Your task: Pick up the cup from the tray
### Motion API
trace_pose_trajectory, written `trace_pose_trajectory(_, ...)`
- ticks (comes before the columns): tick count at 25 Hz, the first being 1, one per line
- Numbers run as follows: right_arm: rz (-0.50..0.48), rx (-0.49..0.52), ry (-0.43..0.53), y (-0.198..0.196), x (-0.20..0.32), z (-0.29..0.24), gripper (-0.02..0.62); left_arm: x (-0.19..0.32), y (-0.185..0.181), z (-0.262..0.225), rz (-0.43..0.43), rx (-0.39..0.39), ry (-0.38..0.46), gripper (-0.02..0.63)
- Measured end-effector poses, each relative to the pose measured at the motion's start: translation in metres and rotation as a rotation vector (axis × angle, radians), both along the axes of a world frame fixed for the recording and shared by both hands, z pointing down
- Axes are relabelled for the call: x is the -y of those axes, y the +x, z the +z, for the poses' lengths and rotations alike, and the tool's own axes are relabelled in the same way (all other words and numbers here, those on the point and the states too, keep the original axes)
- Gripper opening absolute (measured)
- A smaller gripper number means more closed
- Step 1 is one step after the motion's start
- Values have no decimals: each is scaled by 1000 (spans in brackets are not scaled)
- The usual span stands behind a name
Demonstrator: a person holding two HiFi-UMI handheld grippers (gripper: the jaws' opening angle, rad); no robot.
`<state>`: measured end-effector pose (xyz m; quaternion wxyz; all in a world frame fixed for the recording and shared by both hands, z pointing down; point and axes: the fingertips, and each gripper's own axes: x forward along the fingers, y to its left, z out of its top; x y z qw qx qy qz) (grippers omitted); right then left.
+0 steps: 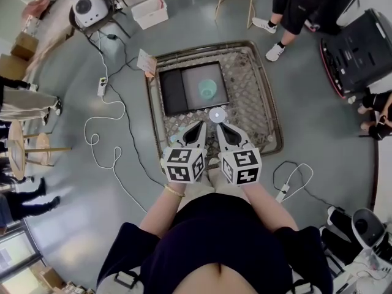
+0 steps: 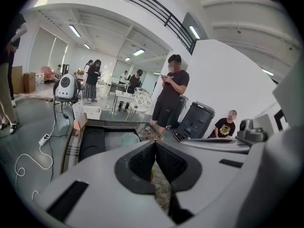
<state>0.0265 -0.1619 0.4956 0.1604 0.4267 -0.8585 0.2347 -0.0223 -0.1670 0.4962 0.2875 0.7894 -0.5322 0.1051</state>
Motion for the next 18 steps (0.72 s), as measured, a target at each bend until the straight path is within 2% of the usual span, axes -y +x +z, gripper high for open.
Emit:
trace_pose_trajectory(4,23,5,-9,-2,6,3,9,10,-2,3,43,16,-8,8)
trace_pose_trajectory(8,33,1,-39,-9,14,11,9,26,-8,16,124,65,-33,9)
trace_pose_trajectory(16,54,-13,-80,-19,37,28,9,67,-23,75,285,206,-102,13)
trace_pose_trajectory(18,62,-15,-93,-20,39,34,9,74,-24,95,326,234,-130,50)
